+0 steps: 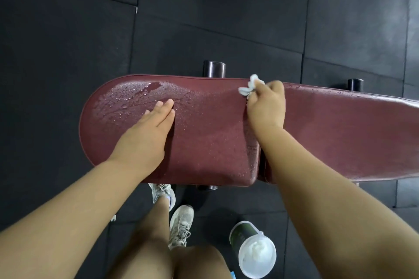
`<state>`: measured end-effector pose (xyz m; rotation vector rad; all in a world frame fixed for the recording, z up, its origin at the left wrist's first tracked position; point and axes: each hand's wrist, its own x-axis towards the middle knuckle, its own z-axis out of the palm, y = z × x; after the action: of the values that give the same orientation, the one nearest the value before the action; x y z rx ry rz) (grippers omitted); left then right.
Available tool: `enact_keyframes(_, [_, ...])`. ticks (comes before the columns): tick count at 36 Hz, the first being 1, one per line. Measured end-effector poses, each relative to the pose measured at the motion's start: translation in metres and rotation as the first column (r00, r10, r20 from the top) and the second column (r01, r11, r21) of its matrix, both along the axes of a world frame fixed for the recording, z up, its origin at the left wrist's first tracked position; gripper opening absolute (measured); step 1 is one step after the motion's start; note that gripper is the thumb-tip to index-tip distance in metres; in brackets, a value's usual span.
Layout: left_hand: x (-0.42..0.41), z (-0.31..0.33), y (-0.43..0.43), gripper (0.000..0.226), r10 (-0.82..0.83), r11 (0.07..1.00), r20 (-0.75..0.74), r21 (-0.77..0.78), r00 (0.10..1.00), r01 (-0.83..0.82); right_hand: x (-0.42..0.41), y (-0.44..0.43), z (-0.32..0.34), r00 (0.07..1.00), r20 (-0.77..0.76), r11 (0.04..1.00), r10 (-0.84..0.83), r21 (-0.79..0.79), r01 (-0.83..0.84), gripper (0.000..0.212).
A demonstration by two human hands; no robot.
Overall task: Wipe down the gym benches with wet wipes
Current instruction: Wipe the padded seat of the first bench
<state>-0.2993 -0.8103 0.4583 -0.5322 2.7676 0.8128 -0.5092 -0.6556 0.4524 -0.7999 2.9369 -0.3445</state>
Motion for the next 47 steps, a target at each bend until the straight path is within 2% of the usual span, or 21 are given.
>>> enact_keyframes(2, [0.000, 0.001, 0.000, 0.074, -0.028, 1.000, 0.020, -0.006, 0.999, 0.028, 0.016, -0.012, -0.001, 0.992, 0.023, 0.992, -0.124, -0.021, 0.124, 0.017])
enact_keyframes(3, [0.001, 0.001, -0.001, 0.074, -0.035, 0.999, 0.029, -0.010, 0.999, 0.035, 0.028, -0.021, -0.001, 0.996, 0.048, 0.997, -0.073, -0.018, 0.074, 0.018])
enact_keyframes(5, [0.001, 0.004, -0.002, 0.075, -0.028, 1.000, 0.022, -0.011, 0.999, 0.028, 0.053, -0.032, -0.002, 0.987, 0.083, 0.991, 0.134, -0.037, -0.131, 0.025])
enact_keyframes(8, [0.002, 0.007, -0.002, 0.076, -0.030, 1.000, 0.036, 0.007, 0.999, 0.030, 0.063, -0.019, 0.000, 0.904, 0.141, 0.915, 0.404, -0.035, -0.403, 0.033])
enact_keyframes(10, [0.002, 0.006, -0.001, 0.076, -0.041, 0.999, 0.039, 0.002, 0.998, 0.041, 0.049, 0.000, 0.001, 0.932, 0.089, 0.936, 0.352, -0.035, -0.350, 0.040])
enact_keyframes(11, [0.003, 0.006, 0.000, 0.075, -0.049, 0.999, 0.045, -0.003, 0.998, 0.049, 0.042, 0.008, 0.003, 0.963, 0.042, 0.963, 0.267, -0.050, -0.265, 0.039])
enact_keyframes(14, [0.003, 0.003, 0.004, 0.075, -0.053, 0.998, 0.063, -0.024, 0.997, 0.055, 0.040, 0.026, -0.001, 0.996, 0.057, 0.995, -0.072, -0.062, 0.075, 0.032])
enact_keyframes(16, [0.003, 0.002, 0.007, 0.074, -0.043, 0.998, 0.053, -0.043, 0.998, 0.045, 0.060, 0.025, -0.006, 0.990, 0.034, 0.988, -0.140, -0.057, 0.141, 0.028])
enact_keyframes(18, [0.004, 0.003, 0.010, 0.073, -0.026, 0.998, 0.057, -0.050, 0.998, 0.029, 0.091, 0.017, -0.008, 0.997, 0.072, 0.996, 0.004, -0.085, 0.002, 0.021])
enact_keyframes(21, [0.003, 0.000, 0.012, 0.074, -0.020, 0.997, 0.067, -0.071, 0.998, 0.025, 0.113, 0.024, -0.008, 0.929, 0.121, 0.934, 0.351, -0.112, -0.338, 0.019])
enact_keyframes(23, [0.003, -0.001, 0.011, 0.076, -0.017, 0.997, 0.086, -0.071, 0.996, 0.023, 0.101, 0.039, -0.004, 0.938, 0.121, 0.946, 0.324, -0.064, -0.318, 0.017])
enact_keyframes(26, [0.002, -0.001, 0.011, 0.075, -0.028, 0.996, 0.079, -0.085, 0.996, 0.035, 0.077, 0.072, -0.001, 0.996, -0.008, 0.995, 0.091, -0.047, -0.092, 0.027])
enact_keyframes(29, [0.001, 0.001, 0.013, 0.074, -0.020, 0.994, 0.100, -0.105, 0.995, 0.031, 0.087, 0.087, -0.005, 0.992, 0.022, 0.992, -0.123, -0.034, 0.124, 0.024])
enact_keyframes(31, [0.001, 0.001, 0.013, 0.074, -0.018, 0.993, 0.114, -0.110, 0.993, 0.031, 0.117, 0.079, -0.009, 0.994, 0.052, 0.994, -0.096, -0.046, 0.099, 0.019])
enact_keyframes(35, [0.002, 0.001, 0.009, 0.078, -0.051, 0.993, 0.124, -0.096, 0.991, 0.063, 0.173, 0.066, -0.013, 0.958, 0.157, 0.968, 0.241, -0.117, -0.224, 0.030])
enact_keyframes(37, [0.003, 0.004, 0.006, 0.079, -0.076, 0.994, 0.135, -0.073, 0.988, 0.087, 0.169, 0.073, -0.012, 0.957, 0.134, 0.966, 0.256, -0.066, -0.249, 0.023])
enact_keyframes(39, [0.005, 0.006, -0.001, 0.078, -0.120, 0.989, 0.119, -0.071, 0.986, 0.129, 0.159, 0.085, -0.010, 0.993, 0.040, 0.992, 0.115, -0.048, -0.113, 0.024])
enact_keyframes(40, [0.007, 0.005, -0.004, 0.076, -0.146, 0.985, 0.097, -0.073, 0.984, 0.154, 0.153, 0.091, -0.009, 1.000, 0.000, 0.998, -0.030, -0.055, 0.030, 0.019])
enact_keyframes(43, [0.016, 0.002, -0.011, 0.068, -0.180, 0.980, 0.021, -0.079, 0.983, 0.181, 0.159, 0.096, -0.009, 0.925, -0.006, 0.923, -0.381, -0.069, 0.379, 0.015])
enact_keyframes(45, [0.026, -0.001, -0.014, 0.062, -0.207, 0.974, -0.031, -0.100, 0.978, 0.203, 0.179, 0.081, -0.012, 0.880, 0.041, 0.875, -0.473, -0.099, 0.475, 0.019])
enact_keyframes(47, [0.037, -0.006, -0.016, 0.059, -0.238, 0.967, -0.075, -0.112, 0.968, 0.229, 0.205, 0.056, -0.017, 0.904, 0.091, 0.888, -0.419, -0.165, 0.428, 0.019])
